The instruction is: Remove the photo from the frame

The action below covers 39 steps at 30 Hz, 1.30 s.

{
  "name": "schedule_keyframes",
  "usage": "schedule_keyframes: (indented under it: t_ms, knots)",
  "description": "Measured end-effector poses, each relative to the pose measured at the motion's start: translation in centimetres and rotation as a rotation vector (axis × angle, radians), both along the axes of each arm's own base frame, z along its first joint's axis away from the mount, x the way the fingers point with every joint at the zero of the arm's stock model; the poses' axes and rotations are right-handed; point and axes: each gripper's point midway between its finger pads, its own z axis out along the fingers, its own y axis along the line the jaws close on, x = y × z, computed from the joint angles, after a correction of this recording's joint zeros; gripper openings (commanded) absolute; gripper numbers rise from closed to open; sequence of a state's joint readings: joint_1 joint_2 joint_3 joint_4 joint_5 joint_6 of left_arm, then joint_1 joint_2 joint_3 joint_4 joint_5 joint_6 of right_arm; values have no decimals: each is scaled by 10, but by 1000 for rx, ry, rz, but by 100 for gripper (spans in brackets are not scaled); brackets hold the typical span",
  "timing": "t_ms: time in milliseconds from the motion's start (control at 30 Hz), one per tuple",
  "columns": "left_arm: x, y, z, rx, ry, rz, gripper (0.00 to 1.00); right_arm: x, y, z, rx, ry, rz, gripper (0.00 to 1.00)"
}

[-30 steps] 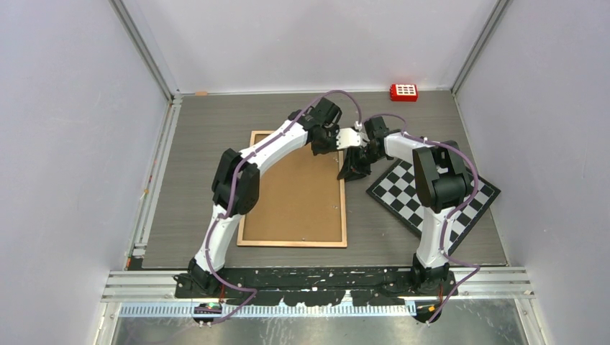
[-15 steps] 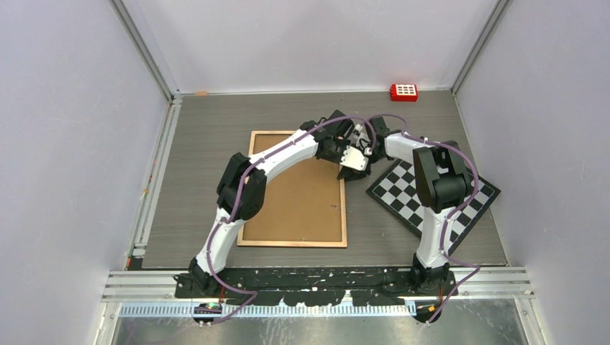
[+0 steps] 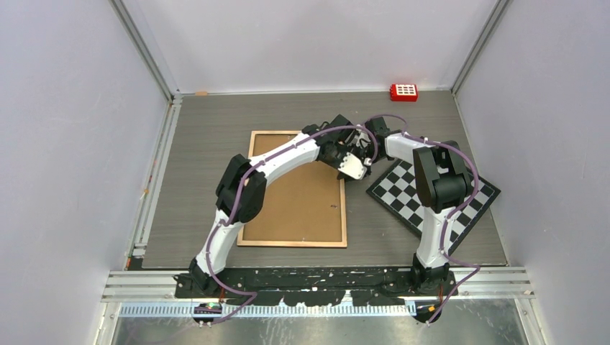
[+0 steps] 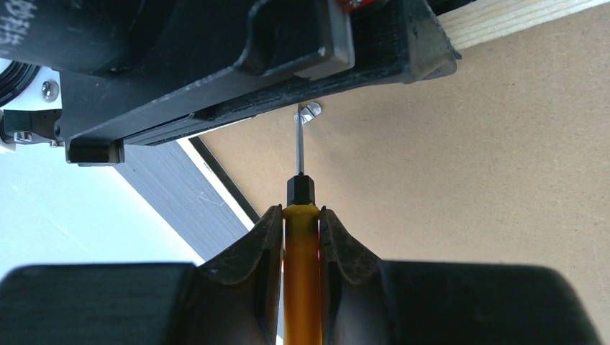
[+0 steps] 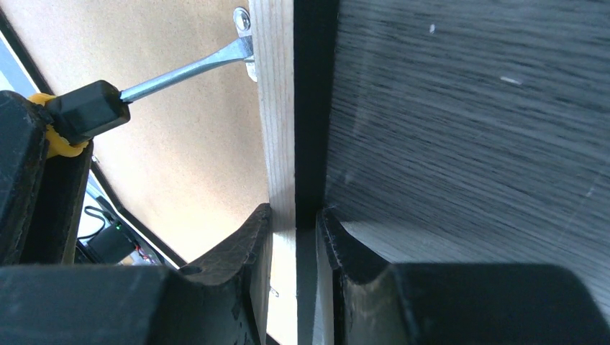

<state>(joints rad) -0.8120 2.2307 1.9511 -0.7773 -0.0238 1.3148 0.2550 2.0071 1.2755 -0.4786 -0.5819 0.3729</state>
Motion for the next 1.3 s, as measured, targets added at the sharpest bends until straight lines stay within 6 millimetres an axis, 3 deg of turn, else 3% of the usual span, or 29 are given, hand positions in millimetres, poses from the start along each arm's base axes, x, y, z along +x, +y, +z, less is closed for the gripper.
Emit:
schedule_keyframes:
  t_ms: [800, 1300]
  knots:
    - [4, 13, 1, 90, -58, -40, 0, 0, 0, 0, 0, 0, 0, 23]
    - [1, 36, 1, 130, -15, 5, 0, 0, 0, 0, 0, 1, -1, 23]
